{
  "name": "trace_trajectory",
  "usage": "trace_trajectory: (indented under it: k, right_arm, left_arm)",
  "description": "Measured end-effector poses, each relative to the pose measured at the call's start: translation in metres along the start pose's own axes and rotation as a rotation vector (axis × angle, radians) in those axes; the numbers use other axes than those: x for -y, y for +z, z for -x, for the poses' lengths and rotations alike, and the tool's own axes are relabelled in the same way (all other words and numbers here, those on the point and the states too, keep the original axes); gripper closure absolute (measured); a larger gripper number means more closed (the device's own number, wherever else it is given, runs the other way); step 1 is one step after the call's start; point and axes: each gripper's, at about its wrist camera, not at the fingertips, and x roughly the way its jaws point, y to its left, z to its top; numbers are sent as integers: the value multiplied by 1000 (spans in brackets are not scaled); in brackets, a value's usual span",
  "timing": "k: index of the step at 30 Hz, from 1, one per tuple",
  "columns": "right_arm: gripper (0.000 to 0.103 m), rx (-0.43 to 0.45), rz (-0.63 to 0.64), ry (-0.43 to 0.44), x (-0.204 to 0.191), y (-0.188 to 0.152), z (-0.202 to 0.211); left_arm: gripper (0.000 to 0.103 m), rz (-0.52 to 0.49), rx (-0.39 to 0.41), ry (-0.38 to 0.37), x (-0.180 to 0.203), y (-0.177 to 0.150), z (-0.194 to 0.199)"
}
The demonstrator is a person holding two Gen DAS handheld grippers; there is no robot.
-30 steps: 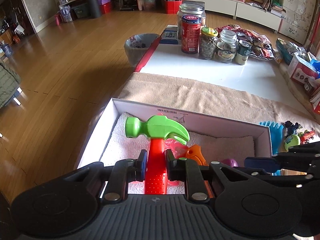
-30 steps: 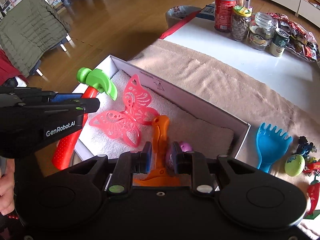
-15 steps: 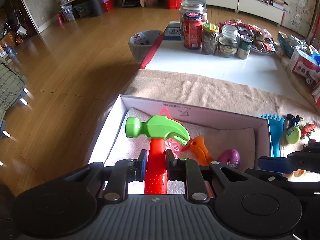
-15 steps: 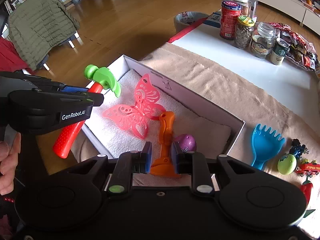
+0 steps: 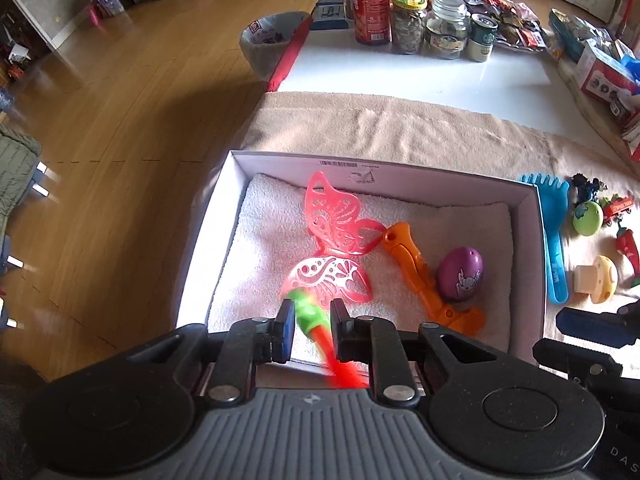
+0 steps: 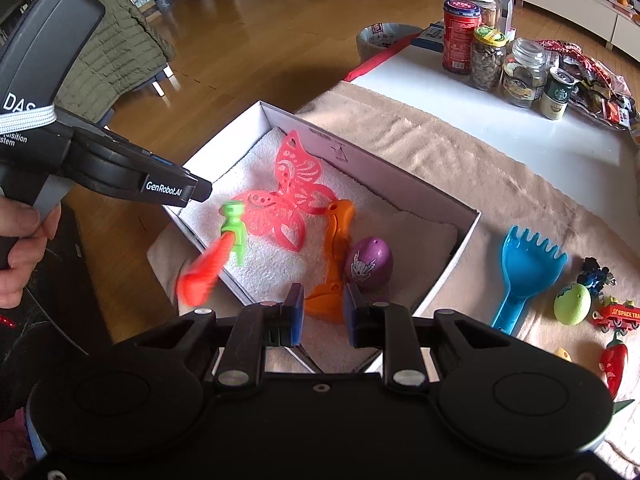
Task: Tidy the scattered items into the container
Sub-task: 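Lower the axe into the box and open the right tool while the left tool releases the hammer, then withdraw both tools from the box back over the remaining toys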
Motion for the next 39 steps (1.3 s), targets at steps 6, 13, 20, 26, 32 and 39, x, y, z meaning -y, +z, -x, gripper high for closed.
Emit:
trace_trajectory:
  k: [6,13,20,26,32,39]
  right_arm:
    - [79,1,-27,11,12,-10,1]
    - [67,13,-60,9,27,-25,12]
    - [53,29,-103,-2,52,-48,28]
    - [44,48,-183,-21,90,-80,43]
    - [38,55,-320,-73,145,-122,53]
    - [36,51,-486,-184,213,-165,61]
  left_arm:
    - [66,-37,7,14,10,-2,5]
    - [56,-83,34,-7,30,-15,19]
    - [40,-161,71,-44,72,-36,33]
    - [17,-242,107,-85,124,-61,43]
    - [12,-324,136,-138,187,-87,42]
    - [12,-389,128,-237,254,-108,18]
